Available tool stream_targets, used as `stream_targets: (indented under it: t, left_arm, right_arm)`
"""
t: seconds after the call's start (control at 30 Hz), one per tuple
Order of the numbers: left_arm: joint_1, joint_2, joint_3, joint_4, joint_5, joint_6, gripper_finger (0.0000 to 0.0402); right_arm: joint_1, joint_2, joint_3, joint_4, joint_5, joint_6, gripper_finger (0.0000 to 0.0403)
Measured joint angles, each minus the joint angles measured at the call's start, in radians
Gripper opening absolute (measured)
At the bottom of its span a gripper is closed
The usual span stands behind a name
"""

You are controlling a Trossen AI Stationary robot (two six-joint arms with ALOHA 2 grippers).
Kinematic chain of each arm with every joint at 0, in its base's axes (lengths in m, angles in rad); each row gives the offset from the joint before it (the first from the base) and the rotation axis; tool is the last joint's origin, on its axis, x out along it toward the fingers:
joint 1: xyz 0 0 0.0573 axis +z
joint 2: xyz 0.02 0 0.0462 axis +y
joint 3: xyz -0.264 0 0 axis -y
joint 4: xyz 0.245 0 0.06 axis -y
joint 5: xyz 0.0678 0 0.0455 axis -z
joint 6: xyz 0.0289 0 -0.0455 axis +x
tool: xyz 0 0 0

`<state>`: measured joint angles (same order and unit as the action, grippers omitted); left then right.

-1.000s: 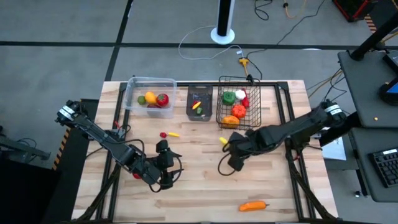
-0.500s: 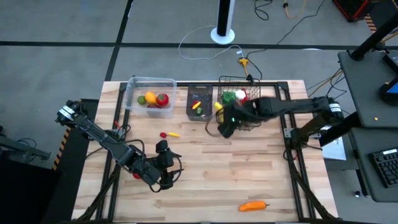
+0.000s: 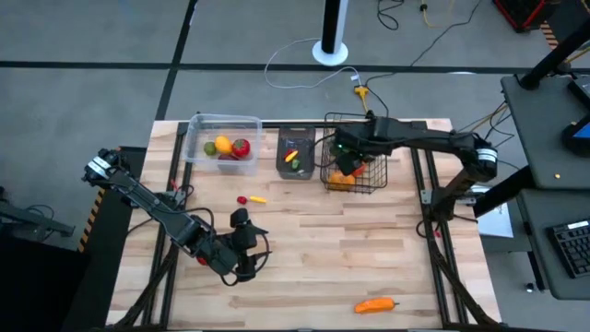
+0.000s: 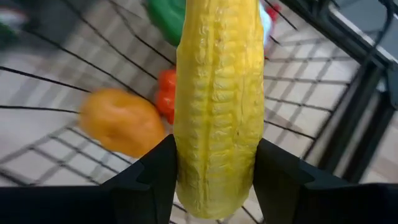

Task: Sort produce into baskets
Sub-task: Put the yellow corn into the wire basket

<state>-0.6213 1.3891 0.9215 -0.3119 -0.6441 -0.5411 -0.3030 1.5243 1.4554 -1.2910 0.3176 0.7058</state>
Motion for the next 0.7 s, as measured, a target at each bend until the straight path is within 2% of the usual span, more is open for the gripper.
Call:
stream_targets:
  t: [0.4,0.7]
  left_arm:
    - [-0.003,0.000,0.000,-0.007,0.000,-0.026,0.0251]
    - [-0.047,0.000,0.000,-0.049,0.002,-0.064,0.0251]
  right_arm:
    - [-0.038,0.097,-0.001,-0.050,0.024,-0.004,0.0170]
    - [-0.056,0.138,-0.004,-0.160,0.029,-0.011,0.0171]
